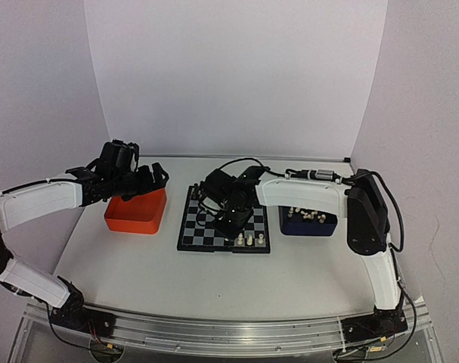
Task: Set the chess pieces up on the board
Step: Place the chess piece on the chessboard.
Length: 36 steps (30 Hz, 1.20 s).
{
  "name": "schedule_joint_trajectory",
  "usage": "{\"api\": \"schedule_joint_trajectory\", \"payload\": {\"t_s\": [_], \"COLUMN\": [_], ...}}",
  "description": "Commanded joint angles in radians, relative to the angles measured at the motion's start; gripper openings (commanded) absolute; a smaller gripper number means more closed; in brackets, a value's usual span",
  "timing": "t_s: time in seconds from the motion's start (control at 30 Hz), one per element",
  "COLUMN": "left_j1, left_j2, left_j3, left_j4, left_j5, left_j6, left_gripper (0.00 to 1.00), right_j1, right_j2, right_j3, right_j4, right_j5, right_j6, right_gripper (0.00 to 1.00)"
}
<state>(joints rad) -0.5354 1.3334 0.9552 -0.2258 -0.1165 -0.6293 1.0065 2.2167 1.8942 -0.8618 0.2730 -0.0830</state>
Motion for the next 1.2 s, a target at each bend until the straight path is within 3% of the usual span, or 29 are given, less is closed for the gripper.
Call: {"api": "schedule_joint_trajectory", "payload": {"t_s": [0.0, 1.17], "left_j1": [0.005, 0.005], "left_j2": [0.005, 0.000], "left_j3": [0.058, 0.049], "left_j4": [0.003, 0.016], "left_j5": [-0.009, 0.006], "left_j6": [0.003, -0.004], "left_gripper": [1.00, 1.00], "right_j1": [0.003, 0.002], "right_j2": [0.020, 0.043], "right_j3": [0.034, 0.009], "right_j4": [-0.017, -0.019], "right_j5": [0.025, 0.030], "right_j6": [-0.014, 0.000], "right_gripper": [0.00, 0.00]}}
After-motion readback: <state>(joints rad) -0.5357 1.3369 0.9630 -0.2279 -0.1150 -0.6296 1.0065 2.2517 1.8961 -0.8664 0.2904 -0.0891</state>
